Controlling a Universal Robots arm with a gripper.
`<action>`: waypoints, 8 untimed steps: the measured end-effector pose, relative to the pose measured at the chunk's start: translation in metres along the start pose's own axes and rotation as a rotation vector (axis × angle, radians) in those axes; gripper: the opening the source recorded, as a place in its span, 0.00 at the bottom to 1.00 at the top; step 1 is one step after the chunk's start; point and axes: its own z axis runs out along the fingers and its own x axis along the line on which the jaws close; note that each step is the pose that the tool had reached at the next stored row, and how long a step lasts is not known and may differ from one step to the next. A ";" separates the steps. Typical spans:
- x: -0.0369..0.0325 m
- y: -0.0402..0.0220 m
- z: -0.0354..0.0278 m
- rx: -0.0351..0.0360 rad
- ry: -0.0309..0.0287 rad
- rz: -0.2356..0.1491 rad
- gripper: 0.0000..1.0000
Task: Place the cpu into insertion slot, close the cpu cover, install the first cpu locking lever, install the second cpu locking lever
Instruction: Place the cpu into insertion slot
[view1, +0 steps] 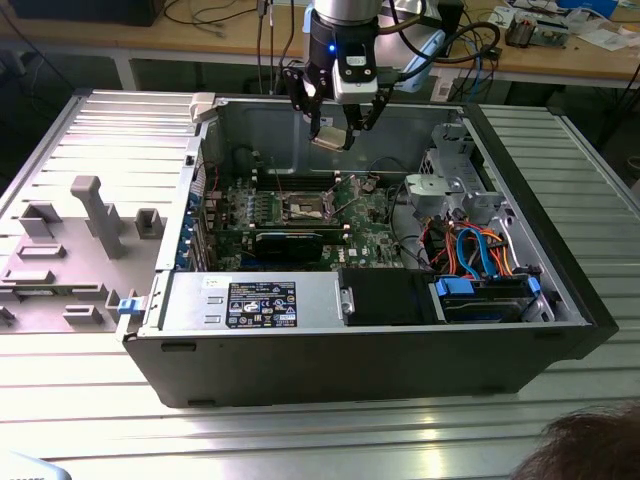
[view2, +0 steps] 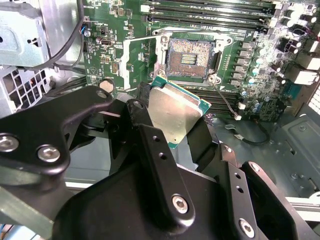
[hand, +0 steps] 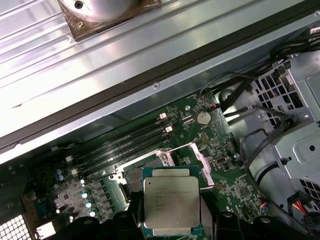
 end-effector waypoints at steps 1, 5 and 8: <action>0.0000 0.0000 0.0000 0.0000 -0.0001 0.001 0.55; 0.0000 0.0000 0.0000 0.0000 -0.0003 0.004 0.55; 0.0000 0.0000 0.0000 -0.0001 -0.0005 0.006 0.55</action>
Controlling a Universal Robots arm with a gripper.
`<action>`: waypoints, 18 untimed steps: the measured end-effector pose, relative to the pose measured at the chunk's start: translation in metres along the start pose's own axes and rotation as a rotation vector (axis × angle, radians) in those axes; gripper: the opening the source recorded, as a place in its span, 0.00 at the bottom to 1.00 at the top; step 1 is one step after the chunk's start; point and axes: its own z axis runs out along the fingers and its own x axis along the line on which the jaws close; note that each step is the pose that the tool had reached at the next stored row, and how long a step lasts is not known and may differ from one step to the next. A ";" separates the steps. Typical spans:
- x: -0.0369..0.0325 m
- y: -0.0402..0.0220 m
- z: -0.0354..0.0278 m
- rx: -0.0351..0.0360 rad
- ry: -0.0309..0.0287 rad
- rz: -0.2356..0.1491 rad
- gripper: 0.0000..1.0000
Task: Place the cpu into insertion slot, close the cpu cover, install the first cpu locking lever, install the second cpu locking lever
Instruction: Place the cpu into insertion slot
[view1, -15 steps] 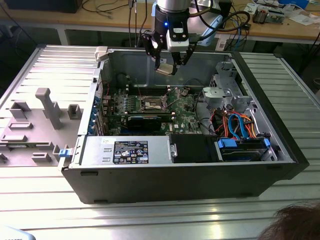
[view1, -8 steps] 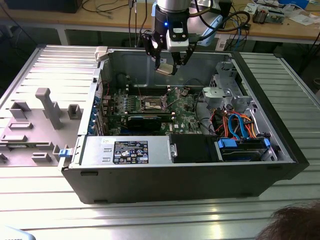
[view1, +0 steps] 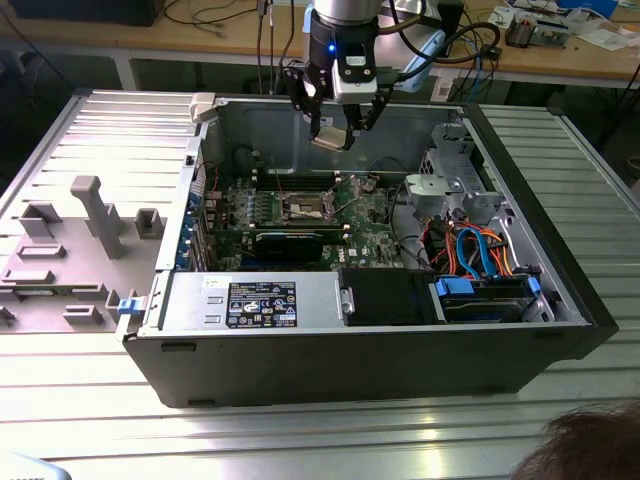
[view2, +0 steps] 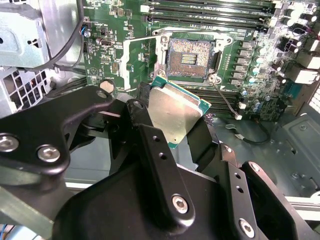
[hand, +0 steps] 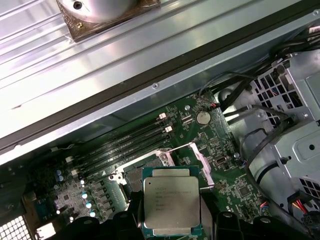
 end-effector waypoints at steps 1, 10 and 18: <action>0.0000 0.0000 0.0000 0.0000 0.0000 0.001 0.55; 0.0000 0.0000 0.0000 -0.0003 -0.0012 0.017 0.55; 0.0000 0.0000 0.0000 -0.0007 -0.0033 0.047 0.55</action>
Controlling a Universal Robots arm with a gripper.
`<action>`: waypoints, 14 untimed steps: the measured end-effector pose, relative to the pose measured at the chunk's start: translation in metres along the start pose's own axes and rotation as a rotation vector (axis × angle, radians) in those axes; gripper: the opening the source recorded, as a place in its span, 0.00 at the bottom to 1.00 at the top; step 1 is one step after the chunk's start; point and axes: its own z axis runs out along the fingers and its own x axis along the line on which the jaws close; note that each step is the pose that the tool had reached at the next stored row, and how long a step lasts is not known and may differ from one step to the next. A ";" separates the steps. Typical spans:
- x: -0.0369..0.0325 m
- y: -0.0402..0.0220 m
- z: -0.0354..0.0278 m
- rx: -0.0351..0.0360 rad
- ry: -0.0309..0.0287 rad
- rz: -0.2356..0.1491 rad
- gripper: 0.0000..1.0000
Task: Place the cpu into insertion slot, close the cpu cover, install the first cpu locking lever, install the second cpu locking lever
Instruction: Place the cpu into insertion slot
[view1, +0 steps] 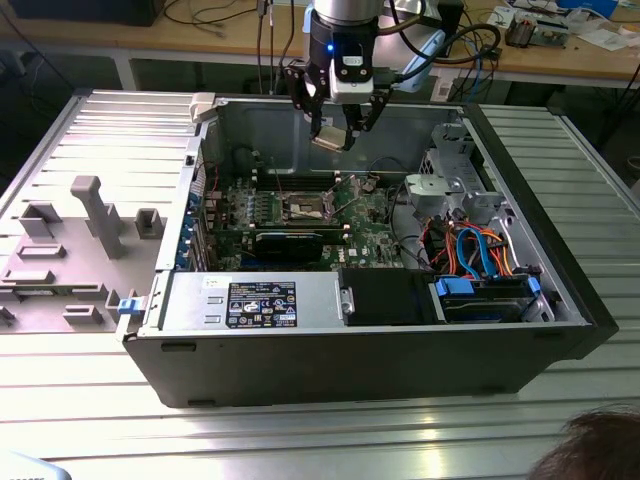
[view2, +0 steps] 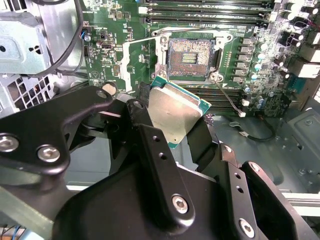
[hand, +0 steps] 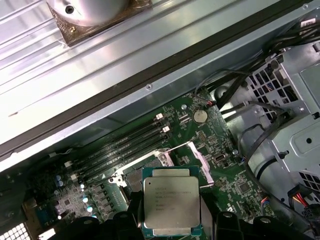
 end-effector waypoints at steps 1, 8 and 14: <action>0.0000 0.0000 0.0000 0.0000 0.0000 0.001 0.55; 0.0000 0.0000 0.0000 -0.0002 -0.0006 0.009 0.55; 0.0000 0.0000 0.0000 -0.0002 -0.0011 0.015 0.55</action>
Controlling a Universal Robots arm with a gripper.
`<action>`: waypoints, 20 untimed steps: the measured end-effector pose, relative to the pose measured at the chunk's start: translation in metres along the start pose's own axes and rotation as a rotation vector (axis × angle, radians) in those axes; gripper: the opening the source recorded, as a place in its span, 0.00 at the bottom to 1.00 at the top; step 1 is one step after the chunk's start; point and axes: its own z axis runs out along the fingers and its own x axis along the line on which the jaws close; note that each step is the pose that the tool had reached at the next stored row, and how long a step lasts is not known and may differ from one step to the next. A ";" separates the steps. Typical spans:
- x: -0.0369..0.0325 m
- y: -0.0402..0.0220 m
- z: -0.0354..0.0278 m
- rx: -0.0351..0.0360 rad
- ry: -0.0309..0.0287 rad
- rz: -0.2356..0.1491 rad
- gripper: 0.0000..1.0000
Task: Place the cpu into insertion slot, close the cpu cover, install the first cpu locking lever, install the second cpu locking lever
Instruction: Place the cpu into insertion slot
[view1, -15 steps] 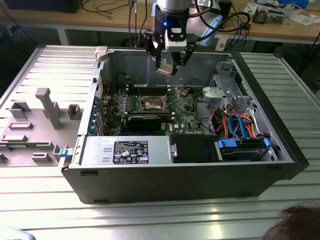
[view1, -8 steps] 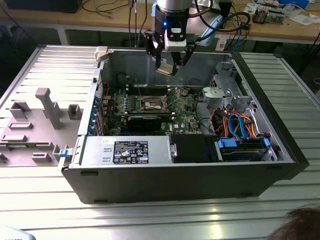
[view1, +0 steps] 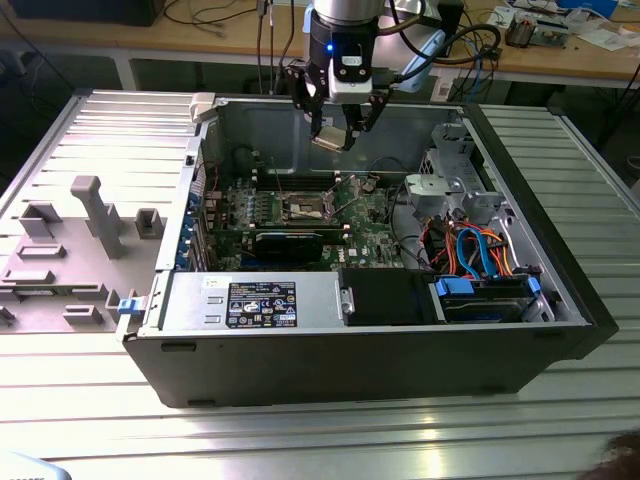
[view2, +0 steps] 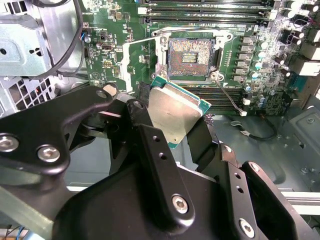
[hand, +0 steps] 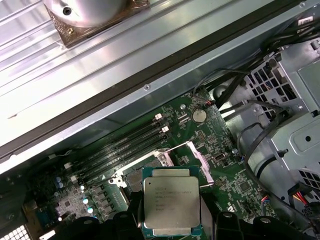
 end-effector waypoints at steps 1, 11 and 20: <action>0.0000 0.0000 0.0000 0.0000 0.0000 0.001 0.55; 0.0000 0.0000 0.0000 -0.0003 -0.0008 0.012 0.55; 0.0000 0.0000 0.0000 -0.0003 -0.0015 0.021 0.55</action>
